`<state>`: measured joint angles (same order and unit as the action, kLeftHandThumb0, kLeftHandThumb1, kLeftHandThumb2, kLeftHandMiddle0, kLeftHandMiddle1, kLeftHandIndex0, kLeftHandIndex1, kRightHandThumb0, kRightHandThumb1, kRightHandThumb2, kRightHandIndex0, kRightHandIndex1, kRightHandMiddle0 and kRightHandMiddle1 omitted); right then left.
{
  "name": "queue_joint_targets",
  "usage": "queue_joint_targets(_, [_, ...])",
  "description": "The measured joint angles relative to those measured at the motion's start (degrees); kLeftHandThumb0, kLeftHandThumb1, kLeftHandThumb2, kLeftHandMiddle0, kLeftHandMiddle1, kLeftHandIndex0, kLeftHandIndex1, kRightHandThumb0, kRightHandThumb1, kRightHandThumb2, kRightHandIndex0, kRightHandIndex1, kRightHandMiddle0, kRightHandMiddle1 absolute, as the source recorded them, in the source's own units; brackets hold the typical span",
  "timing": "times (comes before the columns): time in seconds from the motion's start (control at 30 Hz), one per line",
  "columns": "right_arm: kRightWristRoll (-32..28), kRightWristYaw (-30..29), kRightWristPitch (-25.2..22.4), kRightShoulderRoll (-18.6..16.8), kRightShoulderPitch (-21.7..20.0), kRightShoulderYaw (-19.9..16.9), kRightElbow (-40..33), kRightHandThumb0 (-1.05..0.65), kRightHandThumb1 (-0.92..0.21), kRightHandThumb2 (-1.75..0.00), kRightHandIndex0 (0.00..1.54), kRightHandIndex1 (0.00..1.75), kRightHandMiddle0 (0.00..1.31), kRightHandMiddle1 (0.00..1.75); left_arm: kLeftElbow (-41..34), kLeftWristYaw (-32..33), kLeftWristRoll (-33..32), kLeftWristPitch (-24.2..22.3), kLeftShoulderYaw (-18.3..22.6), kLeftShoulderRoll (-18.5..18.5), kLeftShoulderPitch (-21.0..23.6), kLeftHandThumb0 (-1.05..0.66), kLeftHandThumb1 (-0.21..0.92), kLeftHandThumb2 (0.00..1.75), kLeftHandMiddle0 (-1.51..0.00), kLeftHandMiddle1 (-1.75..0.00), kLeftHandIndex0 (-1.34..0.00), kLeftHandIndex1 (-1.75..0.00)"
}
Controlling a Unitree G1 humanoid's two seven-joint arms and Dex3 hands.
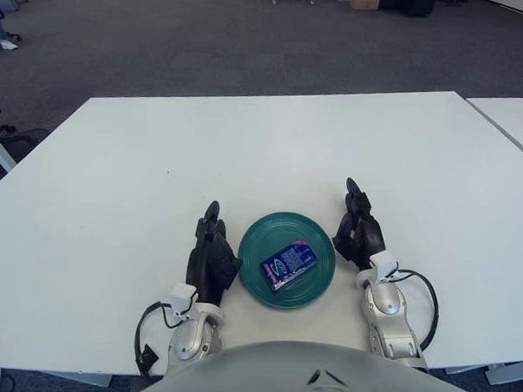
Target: Put the gum into the plate.
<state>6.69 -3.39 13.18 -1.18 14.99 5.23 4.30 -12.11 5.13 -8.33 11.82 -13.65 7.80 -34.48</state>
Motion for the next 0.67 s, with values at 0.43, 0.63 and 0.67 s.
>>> queue_joint_targets(0.43, [-1.1,-0.3,-1.3,-0.8,1.2,-0.3,-1.8,-0.85,-0.92,-0.95,0.09,0.01,0.0,0.25,0.3,-0.7,-3.5,0.4,0.2,0.0,0.1,-1.05,0.92,0.87,-0.19,-0.01,0.0,-0.68])
queue_joint_targets(0.63, [-1.1,-0.3,-1.8,-0.7,2.0,-0.3,-2.8,-0.83,-0.92,-0.92,0.1,0.01,0.0,0.31,1.8,-1.5,-3.9,2.5,0.4,0.0,0.4,-1.05,0.92,0.81,-0.19,-0.01,0.0,-0.73])
queue_joint_targets(0.67, [-1.1,-0.2,-1.8,-0.6,2.1,-0.3,-2.9,-0.83,-0.92,-0.92,0.11,0.01,0.0,0.32,2.1,-1.6,-3.8,2.9,0.5,0.0,0.5,-1.05,0.92,0.8,-0.2,-0.01,0.0,-0.74])
